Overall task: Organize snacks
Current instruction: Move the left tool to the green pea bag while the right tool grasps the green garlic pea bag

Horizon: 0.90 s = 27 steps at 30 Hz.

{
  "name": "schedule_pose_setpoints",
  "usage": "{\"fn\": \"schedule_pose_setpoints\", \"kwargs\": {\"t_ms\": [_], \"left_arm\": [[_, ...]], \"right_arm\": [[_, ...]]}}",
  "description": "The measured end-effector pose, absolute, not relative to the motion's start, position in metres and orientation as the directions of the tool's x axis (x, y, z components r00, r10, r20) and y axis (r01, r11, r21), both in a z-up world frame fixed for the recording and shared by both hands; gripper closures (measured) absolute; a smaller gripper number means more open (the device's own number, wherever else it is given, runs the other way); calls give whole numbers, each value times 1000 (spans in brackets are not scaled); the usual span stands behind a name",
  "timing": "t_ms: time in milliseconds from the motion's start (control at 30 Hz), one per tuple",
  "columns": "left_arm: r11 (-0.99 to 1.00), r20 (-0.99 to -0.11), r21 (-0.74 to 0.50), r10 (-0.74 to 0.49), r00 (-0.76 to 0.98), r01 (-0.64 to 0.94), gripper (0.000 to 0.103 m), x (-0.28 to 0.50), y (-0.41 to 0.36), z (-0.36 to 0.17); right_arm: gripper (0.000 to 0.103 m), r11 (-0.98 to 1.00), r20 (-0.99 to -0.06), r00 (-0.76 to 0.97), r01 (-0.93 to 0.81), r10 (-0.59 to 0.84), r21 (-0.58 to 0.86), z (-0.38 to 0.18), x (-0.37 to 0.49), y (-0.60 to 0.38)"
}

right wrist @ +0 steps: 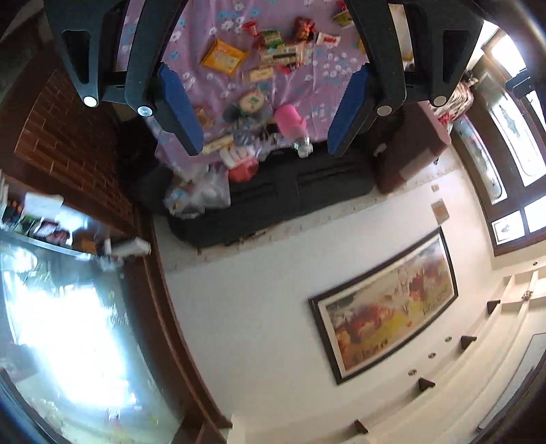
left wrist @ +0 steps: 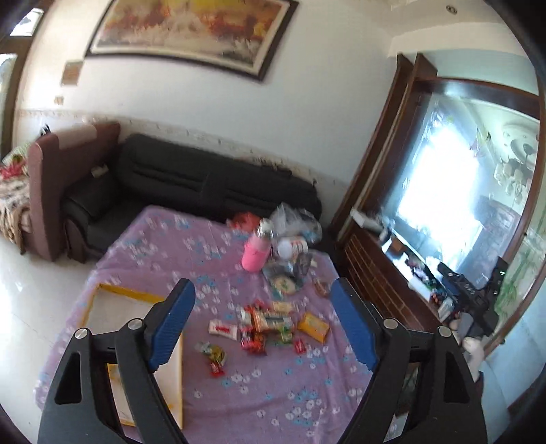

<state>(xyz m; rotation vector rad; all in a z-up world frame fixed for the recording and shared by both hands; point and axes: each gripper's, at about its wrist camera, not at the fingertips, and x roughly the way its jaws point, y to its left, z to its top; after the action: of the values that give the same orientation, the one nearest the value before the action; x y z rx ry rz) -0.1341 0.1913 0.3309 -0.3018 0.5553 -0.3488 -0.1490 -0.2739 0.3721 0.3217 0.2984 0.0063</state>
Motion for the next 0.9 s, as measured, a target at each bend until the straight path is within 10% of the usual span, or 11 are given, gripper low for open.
{"fn": "schedule_pose_setpoints", "kwargs": {"t_ms": [300,400,600,900], "left_arm": [[866,-693,-464,-486,533,188,22,-29,144,127],[852,-726,-486,-518,451,197,47,-14,131,83],[866,-746,-434,-499,441,247,55,-4,108,64],[903,-789,-379,-429,440,200,54,28,116,46]], "right_arm": [[28,950,-661,711,-27,237,312,131,-17,-191],[29,961,-718,657,-41,231,272,88,12,-172],[28,986,-792,590,-49,158,161,40,57,-145],[59,984,-794,588,-17,154,179,18,62,-153]]}}
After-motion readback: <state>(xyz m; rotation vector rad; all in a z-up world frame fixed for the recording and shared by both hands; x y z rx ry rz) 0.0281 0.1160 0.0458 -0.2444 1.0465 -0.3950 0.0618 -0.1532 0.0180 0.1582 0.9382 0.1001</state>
